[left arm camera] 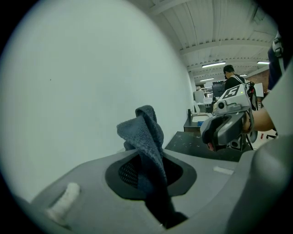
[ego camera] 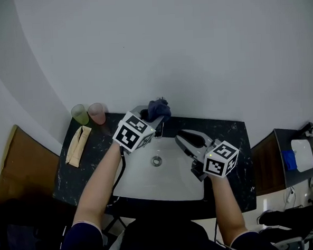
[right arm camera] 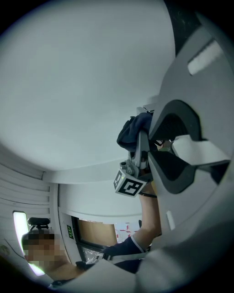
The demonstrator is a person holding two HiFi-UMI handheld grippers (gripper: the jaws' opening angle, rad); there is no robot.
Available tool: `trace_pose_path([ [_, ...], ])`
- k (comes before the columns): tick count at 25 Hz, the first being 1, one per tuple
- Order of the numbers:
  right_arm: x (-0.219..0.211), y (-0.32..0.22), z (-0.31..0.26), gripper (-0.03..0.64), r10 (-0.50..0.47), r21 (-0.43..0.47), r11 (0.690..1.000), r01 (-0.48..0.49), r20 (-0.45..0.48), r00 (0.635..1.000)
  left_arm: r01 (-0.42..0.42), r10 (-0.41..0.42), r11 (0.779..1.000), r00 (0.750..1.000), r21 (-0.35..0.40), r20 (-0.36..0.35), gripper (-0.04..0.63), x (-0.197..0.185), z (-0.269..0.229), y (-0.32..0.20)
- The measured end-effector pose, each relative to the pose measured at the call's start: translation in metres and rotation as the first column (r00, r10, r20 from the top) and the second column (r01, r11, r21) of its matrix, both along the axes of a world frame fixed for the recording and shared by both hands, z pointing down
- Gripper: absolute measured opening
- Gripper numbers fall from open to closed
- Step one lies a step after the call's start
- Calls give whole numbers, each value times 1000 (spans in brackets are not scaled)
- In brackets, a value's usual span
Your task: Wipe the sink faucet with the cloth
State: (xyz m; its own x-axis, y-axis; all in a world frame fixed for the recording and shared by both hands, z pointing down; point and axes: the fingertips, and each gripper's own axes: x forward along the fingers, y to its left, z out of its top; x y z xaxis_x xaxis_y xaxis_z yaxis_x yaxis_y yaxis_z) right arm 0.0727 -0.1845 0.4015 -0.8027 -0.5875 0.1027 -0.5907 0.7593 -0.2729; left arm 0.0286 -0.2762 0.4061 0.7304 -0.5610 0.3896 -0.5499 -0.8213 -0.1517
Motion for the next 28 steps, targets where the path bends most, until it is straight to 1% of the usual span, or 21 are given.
trace_pose_path([
  [5, -4, -4, -6, 47, 29, 22, 999, -29, 19, 999, 15, -16, 999, 998, -36, -54, 58, -8, 6, 22],
  [8, -6, -7, -10, 12, 50, 51, 997, -51, 15, 999, 48, -53, 997, 993, -55, -106, 58, -18, 7, 33],
  [10, -8, -8, -12, 6, 61, 68, 996, -61, 7, 998, 75, -84, 995, 987, -71, -139, 58, -26, 6, 39],
  [12, -10, -7, -14, 6, 71, 84, 994, -70, -4, 997, 107, -121, 990, 979, -89, -164, 58, -33, 7, 45],
  [16, -14, -9, -18, 6, 99, 126, 987, -94, -31, 995, 175, -195, 978, 962, -114, -192, 58, -50, 9, 52],
  [19, -15, -10, -24, 6, 119, 156, 982, -110, -47, 992, 225, -252, 965, 939, -136, -233, 58, -63, 8, 57],
  [21, -14, -10, -27, 6, 130, 170, 978, -120, -54, 990, 242, -275, 958, 926, -153, -258, 58, -68, 10, 63],
  [24, -16, -12, -34, 6, 137, 197, 973, -122, -64, 989, 254, -288, 955, 916, -153, -278, 60, -74, 9, 65],
  [28, -19, -14, -39, 6, 142, 218, 968, -122, -77, 987, 262, -287, 957, 914, -125, -288, 60, -77, -1, 65],
])
